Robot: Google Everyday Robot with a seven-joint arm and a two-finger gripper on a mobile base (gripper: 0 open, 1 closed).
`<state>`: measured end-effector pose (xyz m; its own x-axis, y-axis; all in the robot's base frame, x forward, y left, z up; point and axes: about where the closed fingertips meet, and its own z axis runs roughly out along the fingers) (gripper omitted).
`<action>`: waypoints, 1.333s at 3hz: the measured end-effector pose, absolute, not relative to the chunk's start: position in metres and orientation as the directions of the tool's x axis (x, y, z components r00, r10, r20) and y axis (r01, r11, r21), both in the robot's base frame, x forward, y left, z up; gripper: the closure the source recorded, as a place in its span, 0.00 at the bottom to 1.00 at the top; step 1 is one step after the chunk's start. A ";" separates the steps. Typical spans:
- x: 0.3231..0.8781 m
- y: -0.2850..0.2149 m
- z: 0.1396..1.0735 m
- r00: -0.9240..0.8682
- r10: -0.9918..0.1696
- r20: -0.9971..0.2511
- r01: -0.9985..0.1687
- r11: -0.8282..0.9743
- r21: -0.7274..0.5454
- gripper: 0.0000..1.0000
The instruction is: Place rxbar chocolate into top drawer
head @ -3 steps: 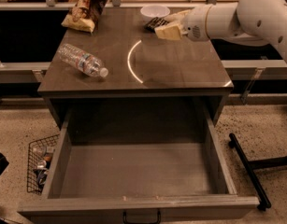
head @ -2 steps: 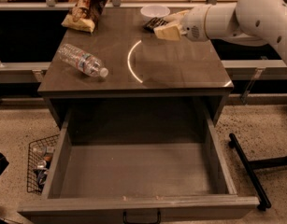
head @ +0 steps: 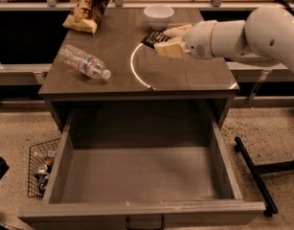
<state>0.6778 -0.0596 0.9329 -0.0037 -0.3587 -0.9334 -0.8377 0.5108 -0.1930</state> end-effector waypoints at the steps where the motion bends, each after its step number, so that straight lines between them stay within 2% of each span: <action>1: 0.626 -0.047 0.924 0.019 -0.370 -0.929 -0.856 0.474 -0.207 1.00; 2: 0.582 -0.036 0.895 0.014 -0.357 -0.934 -0.888 0.425 -0.176 1.00; 4: 0.530 -0.026 0.809 -0.062 -0.298 -0.953 -0.954 0.297 -0.031 1.00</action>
Offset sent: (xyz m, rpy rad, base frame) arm -0.1578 0.0297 -0.0857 0.0372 0.0673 0.1847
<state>0.5298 -0.0264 0.8088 -0.0615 -0.2981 -0.9525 -0.9543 0.2973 -0.0314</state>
